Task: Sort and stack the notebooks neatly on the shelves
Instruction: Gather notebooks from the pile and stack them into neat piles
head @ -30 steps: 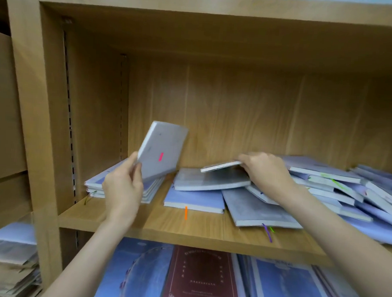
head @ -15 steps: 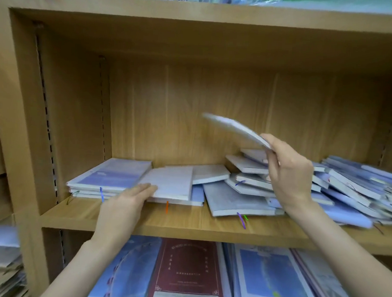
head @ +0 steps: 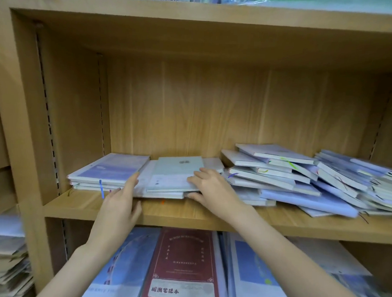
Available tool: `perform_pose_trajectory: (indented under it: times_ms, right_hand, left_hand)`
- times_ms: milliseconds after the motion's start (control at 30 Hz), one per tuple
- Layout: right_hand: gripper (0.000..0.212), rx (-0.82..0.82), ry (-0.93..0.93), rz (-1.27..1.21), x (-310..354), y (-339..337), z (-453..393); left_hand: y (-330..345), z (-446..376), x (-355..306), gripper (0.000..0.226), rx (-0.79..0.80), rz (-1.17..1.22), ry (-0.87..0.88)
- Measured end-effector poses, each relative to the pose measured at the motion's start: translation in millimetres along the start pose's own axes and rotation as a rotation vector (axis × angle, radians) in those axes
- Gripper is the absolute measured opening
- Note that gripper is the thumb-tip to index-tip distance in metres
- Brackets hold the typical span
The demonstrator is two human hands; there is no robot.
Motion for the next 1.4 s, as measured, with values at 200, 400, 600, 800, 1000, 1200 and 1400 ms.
perform_pose_trajectory:
  times_ms: [200,400,600,800,1000,1200,1400]
  right_hand:
    - [0.016,-0.320,-0.007,-0.095,-44.3,-34.9,49.1]
    - [0.025,-0.519,0.192,-0.135,-109.0,-78.3,89.9]
    - [0.059,0.056,0.459,-0.244,-182.6,-79.6,86.5]
    - [0.046,-0.139,0.477,-0.300,-190.0,-61.1,94.9]
    - [0.046,-0.069,0.417,-0.342,-198.0,-68.8,91.9]
    - [0.069,0.302,0.254,-0.219,-183.7,-81.9,52.9]
    - [0.057,0.050,0.275,0.126,-171.0,-72.7,52.6]
  left_hand:
    - [1.4,-6.8,-34.6,0.053,-0.102,0.091,0.092]
    - [28.8,-29.4,-76.0,0.046,-0.058,0.146,0.166]
    - [50.1,-57.8,-126.0,0.062,-0.014,0.198,0.249]
    - [70.5,-74.3,-163.5,0.055,0.088,0.295,0.297]
    - [80.3,-98.1,-185.8,0.066,0.141,0.408,0.217]
    - [85.3,-100.8,-185.3,0.093,0.156,0.662,0.027]
    - [80.7,-100.4,-183.8,0.073,0.117,0.604,0.138]
Point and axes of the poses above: each hand's wrist, its own z-axis away from the middle knuckle, its own y-axis out of the palm, x = y × z, the point moved 2 cm from there along -z, towards the middle knuckle, and after that the axes turned 2 degrees about x, right-handed, at the moved point
